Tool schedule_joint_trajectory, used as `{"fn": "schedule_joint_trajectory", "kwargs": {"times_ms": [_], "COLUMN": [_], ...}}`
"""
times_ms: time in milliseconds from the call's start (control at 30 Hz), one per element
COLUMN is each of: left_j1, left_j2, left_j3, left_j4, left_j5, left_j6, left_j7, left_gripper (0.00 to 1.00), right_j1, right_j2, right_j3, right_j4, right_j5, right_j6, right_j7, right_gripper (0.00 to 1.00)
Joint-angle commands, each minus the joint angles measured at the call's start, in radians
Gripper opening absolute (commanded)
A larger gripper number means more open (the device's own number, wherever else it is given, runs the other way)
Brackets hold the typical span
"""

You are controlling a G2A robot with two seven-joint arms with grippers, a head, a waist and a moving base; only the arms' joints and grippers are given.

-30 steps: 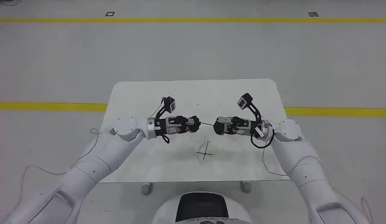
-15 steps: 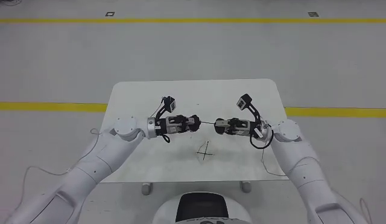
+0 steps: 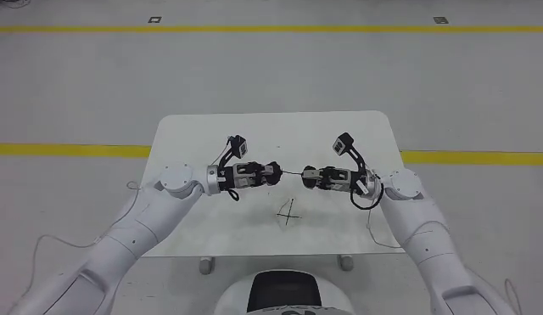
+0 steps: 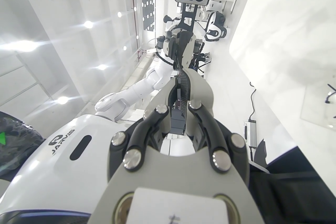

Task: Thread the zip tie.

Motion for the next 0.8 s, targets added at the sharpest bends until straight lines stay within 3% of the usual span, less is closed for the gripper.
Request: {"fn": "schedule_joint_trajectory", "kwargs": {"times_ms": [0,33,600,767], "left_j1": [-0.001,-0.001,0.005,0.008], "left_j2": [0.0,0.0,-0.001,-0.012], "left_j3": [-0.002,-0.002,-0.001,0.015], "left_j4": [-0.001,-0.001,-0.01,-0.007], "left_j5": [0.014,0.014,0.013,-0.03], "left_j6": [-0.016,-0.016,-0.008,0.012], "left_j7": [-0.004,-0.004,0.011,-0.039], "left_gripper": [0.94,1.0,1.0,1.0], "right_j1": [0.0,-0.001,-0.013,-0.023], "right_j2": [-0.001,-0.001,-0.003,0.001], "right_j3": [0.002,0.004,0.008,-0.013], "right_j4": [0.001,0.001,-0.032,-0.057], "right_j5": [-0.001,-0.002,-0.003,0.064], "right_j6": [0.0,0.0,0.001,0.0], "right_j7": [0.0,0.001,0.006,0.04], "right_gripper": [0.0,0.0,0.0,0.0]}}
